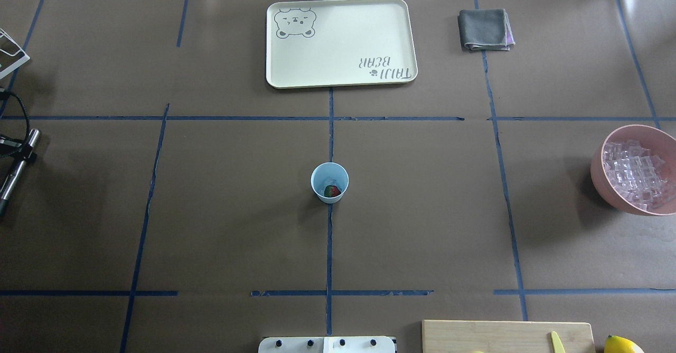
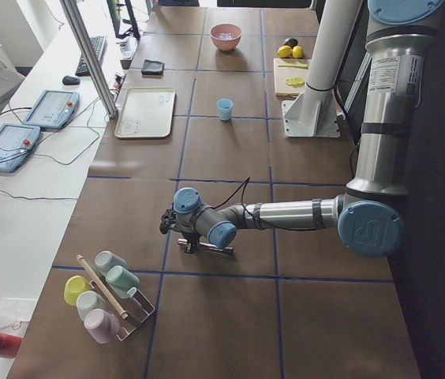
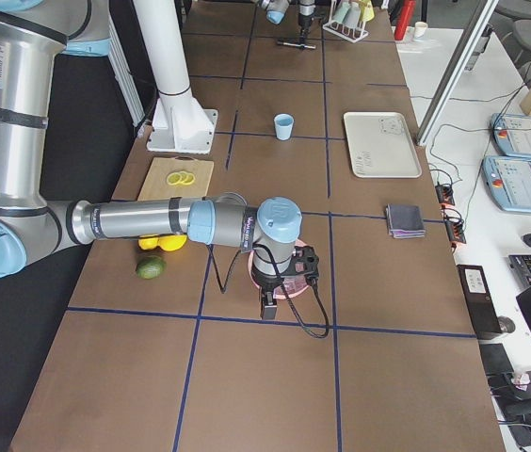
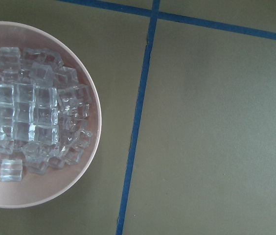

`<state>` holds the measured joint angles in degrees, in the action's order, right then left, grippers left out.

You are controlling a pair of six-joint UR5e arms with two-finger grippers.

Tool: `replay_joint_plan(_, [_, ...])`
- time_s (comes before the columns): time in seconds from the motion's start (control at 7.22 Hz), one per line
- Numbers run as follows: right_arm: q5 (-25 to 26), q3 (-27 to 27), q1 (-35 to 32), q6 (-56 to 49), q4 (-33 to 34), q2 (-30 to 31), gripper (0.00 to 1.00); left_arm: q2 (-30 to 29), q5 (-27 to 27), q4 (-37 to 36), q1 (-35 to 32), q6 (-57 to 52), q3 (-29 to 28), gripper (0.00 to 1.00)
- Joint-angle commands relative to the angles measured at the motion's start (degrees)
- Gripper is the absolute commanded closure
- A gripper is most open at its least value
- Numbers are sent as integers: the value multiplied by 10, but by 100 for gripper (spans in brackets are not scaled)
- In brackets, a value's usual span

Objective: Mash ice and strawberries in cup
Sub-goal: 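Lower the left gripper onto the metal pestle rod and grasp it, then lift the pestle with the left gripper and carry it over the cup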

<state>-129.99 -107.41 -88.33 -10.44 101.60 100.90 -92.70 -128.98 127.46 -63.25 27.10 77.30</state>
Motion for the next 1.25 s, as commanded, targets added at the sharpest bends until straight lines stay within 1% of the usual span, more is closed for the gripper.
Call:
replay_joint_plan(0.0, [0, -1, 0, 0, 0, 1, 0, -1, 0, -5, -7, 1, 28, 100])
replay_joint_plan(0.14, [0, -1, 0, 0, 0, 2, 0, -19, 5, -2, -10, 1, 42, 100])
replay_joint_plan(0.28, [-1, -3, 0, 0, 0, 7, 0, -32, 47, 2, -13, 1, 72, 100])
replay_joint_plan(0.42, [-1, -4, 0, 0, 0, 10, 0, -36, 86, 9, -10, -2, 118, 100])
replay_joint_plan(0.55, [-1, -4, 0, -1, 0, 10, 0, -79, 81, 30, -7, 2, 129, 100])
replay_joint_plan(0.69, [0, -3, 0, -1, 0, 10, 0, -111, 79, 54, -4, 0, 136, 97])
replay_joint_plan(0.83, [-1, -4, 0, -1, 0, 10, 0, -144, 83, 90, 55, 41, 135, 98])
replay_joint_plan(0.97, [0, -3, 0, 0, 0, 10, 0, -157, 107, 138, 73, 128, 144, 100])
replay_joint_plan(1.11, [0, -2, 0, 0, 0, 10, 0, -170, 108, 169, 79, 134, 144, 100])
